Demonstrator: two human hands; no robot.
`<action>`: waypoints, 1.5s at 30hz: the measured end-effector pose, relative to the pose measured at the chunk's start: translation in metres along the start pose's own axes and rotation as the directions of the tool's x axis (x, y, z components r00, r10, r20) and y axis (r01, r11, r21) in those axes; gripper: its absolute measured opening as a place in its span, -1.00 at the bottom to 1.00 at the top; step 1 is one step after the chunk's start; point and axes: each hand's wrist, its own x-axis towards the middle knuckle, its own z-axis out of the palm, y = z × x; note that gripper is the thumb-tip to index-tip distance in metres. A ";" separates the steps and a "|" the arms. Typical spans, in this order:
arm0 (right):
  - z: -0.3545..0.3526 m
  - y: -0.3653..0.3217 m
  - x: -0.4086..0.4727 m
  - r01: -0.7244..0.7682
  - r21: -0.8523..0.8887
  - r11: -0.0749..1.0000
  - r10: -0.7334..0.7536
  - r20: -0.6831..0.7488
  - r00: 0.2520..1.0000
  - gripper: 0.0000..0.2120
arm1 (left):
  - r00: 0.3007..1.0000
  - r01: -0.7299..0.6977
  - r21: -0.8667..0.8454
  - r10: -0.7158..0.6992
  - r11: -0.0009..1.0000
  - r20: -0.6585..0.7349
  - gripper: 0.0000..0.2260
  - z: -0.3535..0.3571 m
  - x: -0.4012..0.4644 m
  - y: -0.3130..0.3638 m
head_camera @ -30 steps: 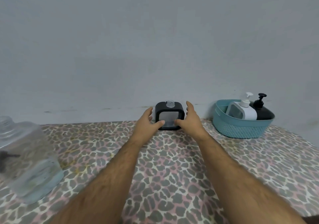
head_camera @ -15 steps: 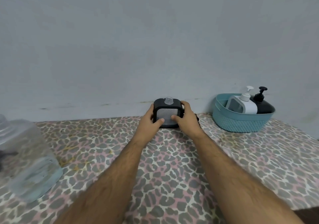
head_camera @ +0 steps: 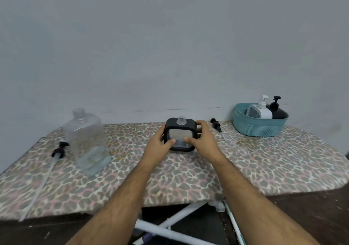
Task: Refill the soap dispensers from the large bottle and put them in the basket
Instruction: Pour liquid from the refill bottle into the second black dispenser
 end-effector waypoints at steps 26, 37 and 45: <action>0.051 -0.010 -0.074 0.065 -0.014 0.998 -0.066 -0.022 0.998 -0.53 | 0.962 0.003 0.023 0.004 1.000 -0.272 -0.66 -0.056 -0.087 0.008; 0.055 -0.004 -0.080 0.113 0.001 0.994 -0.113 -0.023 0.993 -0.46 | 0.608 -0.069 0.217 0.213 0.974 -0.765 -0.72 -0.102 -0.116 0.013; 0.061 0.000 -0.086 0.139 0.024 0.990 -0.138 -0.050 0.989 -0.39 | 0.653 0.183 0.233 0.059 0.955 -0.755 -0.09 -0.145 -0.096 -0.001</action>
